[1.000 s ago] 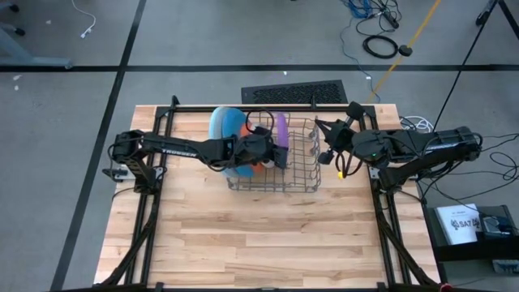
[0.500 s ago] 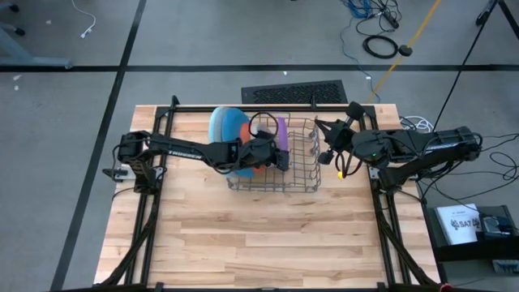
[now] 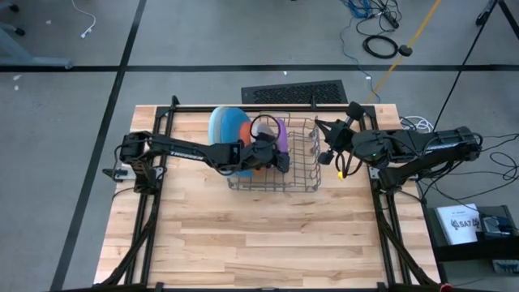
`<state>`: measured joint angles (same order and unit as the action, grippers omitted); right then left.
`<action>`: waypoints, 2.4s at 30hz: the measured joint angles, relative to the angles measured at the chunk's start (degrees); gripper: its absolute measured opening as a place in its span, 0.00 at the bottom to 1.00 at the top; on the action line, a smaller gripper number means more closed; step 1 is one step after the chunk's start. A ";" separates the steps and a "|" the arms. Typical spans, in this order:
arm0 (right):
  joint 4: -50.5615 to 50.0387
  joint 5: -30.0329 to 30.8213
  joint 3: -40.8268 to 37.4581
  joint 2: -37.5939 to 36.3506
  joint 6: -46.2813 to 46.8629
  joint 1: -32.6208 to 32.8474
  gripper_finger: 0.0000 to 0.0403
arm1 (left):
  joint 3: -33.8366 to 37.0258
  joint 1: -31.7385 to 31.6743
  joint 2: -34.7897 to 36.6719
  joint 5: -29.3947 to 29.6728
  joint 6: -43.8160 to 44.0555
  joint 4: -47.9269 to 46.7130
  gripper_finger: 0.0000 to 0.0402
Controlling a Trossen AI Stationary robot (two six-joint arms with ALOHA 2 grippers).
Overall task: Sort dishes
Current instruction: Put the violet plate into the dish rack, then return to Home Position
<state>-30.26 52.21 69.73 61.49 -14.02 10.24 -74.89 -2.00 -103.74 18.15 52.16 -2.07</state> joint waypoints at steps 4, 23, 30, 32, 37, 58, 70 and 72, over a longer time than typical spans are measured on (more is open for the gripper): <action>0.00 0.02 0.00 0.00 0.00 0.00 0.00 | 0.02 0.12 -0.03 -0.05 -0.43 0.02 0.02; 0.00 0.00 0.00 0.00 0.02 0.00 0.00 | 0.28 1.71 0.35 -0.02 -1.68 0.07 0.28; -0.02 0.00 0.00 0.00 0.24 0.02 0.00 | 0.28 2.10 0.41 -0.31 -2.08 0.50 0.32; -0.02 0.00 0.00 0.00 0.26 0.00 0.00 | 0.28 2.21 0.41 -0.30 -3.15 0.78 0.32; -0.04 0.00 0.00 0.00 0.26 0.00 0.00 | -0.45 2.41 0.73 -0.29 -3.53 -0.06 0.32; -0.05 0.00 -0.02 0.00 0.28 0.02 0.00 | -1.66 2.69 2.66 1.48 -3.58 -9.42 0.32; -0.30 0.00 -0.02 0.00 1.25 0.02 0.00 | -1.65 5.32 9.06 6.54 -6.80 -12.20 0.32; -0.73 0.00 -0.02 0.00 1.42 0.02 0.00 | -1.66 6.09 10.45 7.66 -8.34 -12.47 0.32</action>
<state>-30.99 52.21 69.71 61.49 -12.60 10.26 -76.55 4.08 -93.29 25.82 43.82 -14.53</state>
